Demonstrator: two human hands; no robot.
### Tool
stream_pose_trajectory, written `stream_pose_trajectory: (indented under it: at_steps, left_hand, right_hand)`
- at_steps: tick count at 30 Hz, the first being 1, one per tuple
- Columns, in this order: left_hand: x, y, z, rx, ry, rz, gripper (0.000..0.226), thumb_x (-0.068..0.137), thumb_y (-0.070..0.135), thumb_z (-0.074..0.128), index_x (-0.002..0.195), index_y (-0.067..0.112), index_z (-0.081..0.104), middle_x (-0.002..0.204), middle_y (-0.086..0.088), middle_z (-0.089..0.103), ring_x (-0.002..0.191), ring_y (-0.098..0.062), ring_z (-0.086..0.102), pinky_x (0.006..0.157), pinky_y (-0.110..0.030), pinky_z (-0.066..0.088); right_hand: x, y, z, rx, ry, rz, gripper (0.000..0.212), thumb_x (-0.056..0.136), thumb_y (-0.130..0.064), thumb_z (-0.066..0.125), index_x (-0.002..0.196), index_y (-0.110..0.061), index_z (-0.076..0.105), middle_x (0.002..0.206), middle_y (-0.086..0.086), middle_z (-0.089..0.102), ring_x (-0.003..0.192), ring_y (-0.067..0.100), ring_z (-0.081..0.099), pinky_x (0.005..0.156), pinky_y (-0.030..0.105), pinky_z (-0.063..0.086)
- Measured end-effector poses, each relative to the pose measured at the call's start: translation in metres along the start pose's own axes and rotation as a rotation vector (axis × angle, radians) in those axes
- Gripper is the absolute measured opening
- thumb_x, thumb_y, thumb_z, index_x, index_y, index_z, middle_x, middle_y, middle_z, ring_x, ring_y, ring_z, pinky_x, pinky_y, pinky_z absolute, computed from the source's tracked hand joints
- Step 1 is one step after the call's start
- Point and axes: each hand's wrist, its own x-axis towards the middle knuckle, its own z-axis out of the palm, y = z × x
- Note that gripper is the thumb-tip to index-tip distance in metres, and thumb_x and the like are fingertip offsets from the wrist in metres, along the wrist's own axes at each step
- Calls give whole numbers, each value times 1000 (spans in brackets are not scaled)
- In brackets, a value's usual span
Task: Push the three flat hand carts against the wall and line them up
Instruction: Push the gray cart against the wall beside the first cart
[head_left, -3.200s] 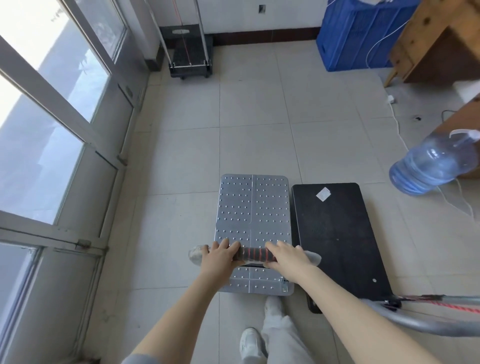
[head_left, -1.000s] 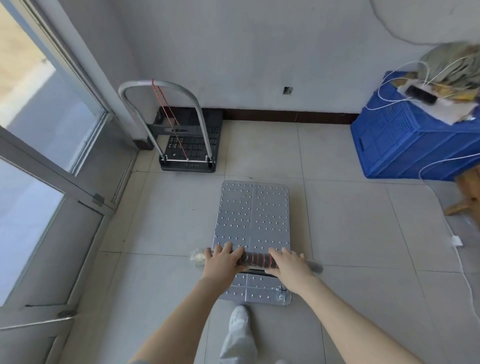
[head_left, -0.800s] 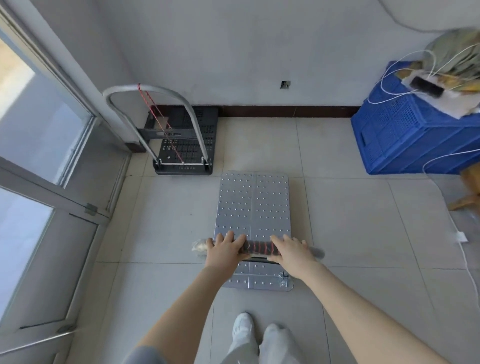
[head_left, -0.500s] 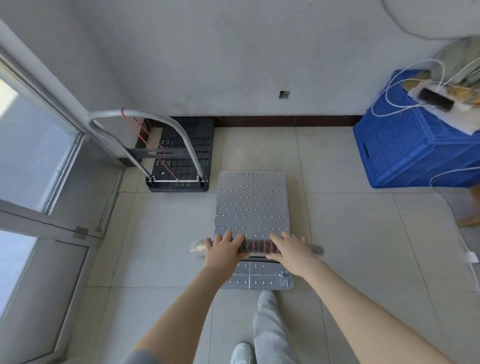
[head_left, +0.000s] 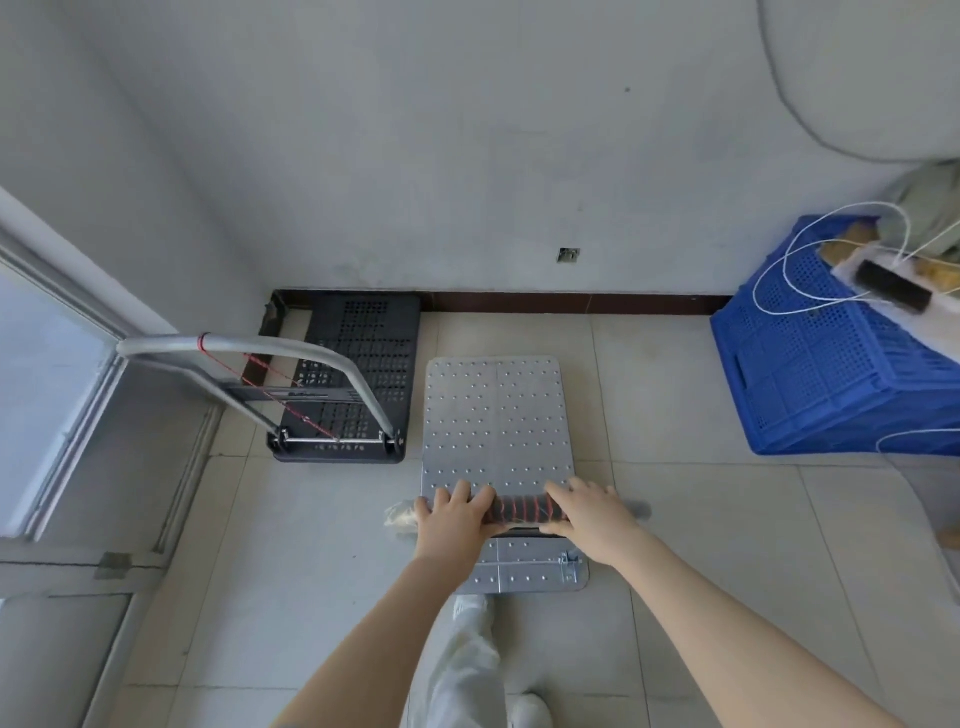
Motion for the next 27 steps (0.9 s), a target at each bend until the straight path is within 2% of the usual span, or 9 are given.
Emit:
stream_pose_trajectory:
  at_steps: [3,9,14,27]
  left_hand:
    - [32,-10,-18,-14,-7,19,42,94,54,38,122,24,40,122,-4,46,114,-30,44,99,-47,30]
    - [96,-34,-59,-13,18,42,43,93,55,39,123,24,40,123,-3,46,116,-30,44,99,-47,30]
    - [138,-55,-80,52,44,42,41,95,47,44,130,28,34,126,-3,45,115,-30,43,99,-47,32]
    - [210,-60,-129,63,66,42,46,93,56,38,128,25,38,123,-4,47,112,-30,45,100,-48,34]
  right_hand:
    - [28,2,-23,-4,3,10,49,94,-46,48,134,-20,36,128,13,51,119,31,50,99,46,36]
    - [86,0,-68,21,8,37,49,94,-46,48,134,-20,36,128,13,51,119,31,49,101,45,38]
    - [127,-2,-93,-5,34,25,48,94,-49,46,130,-17,40,126,12,53,114,32,53,95,45,40]
    - [195,19,-146,-13,60,-2,51,94,-48,47,135,-20,35,126,13,54,115,31,52,98,46,39]
